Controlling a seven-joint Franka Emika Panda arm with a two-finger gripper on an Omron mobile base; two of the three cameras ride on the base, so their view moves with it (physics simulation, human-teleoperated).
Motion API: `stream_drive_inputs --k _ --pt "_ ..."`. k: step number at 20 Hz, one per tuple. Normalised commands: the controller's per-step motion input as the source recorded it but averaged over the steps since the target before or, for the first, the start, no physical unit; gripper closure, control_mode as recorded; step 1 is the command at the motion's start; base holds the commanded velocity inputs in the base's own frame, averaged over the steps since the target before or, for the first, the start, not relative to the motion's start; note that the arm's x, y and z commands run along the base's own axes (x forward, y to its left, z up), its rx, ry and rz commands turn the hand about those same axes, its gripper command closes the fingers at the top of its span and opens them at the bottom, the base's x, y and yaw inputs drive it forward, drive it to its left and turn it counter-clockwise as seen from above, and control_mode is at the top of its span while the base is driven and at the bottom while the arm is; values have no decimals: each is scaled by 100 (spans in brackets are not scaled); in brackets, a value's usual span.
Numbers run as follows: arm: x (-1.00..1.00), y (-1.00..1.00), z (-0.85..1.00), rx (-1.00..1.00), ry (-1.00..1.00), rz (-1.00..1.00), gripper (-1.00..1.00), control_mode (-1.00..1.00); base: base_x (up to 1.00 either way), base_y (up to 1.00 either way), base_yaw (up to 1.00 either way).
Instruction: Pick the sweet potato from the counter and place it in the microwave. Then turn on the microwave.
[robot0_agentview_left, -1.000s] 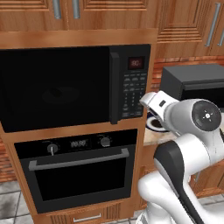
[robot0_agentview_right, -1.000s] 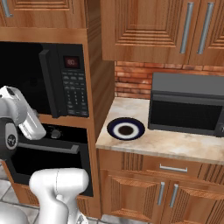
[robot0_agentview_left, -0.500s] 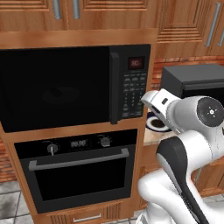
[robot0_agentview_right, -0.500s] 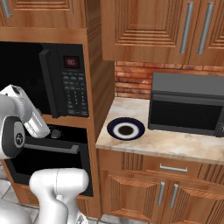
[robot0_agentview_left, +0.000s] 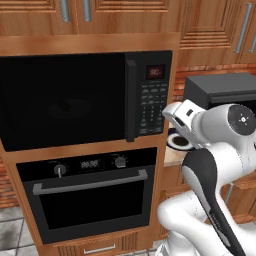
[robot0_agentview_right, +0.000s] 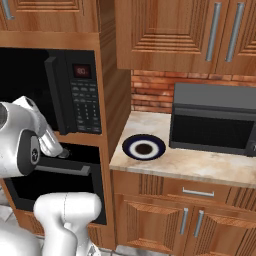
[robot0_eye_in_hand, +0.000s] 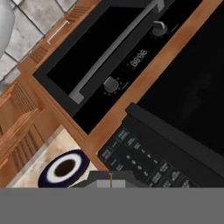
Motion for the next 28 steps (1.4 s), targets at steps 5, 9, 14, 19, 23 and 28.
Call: stream_drive_inputs --k 5,9,14,19,23,28 --pt "14 0 -15 6 2 4 100 -100 0 0 0" --pt "11 0 -1 5 0 3 100 -100 0 0 0" --pt "10 0 -1 4 0 3 100 -100 0 0 0" --pt "13 0 -12 0 0 2 100 -100 0 0 0" --pt "13 0 -16 0 1 2 100 -100 0 0 0" --pt "12 0 -13 1 1 3 100 -100 0 0 0"
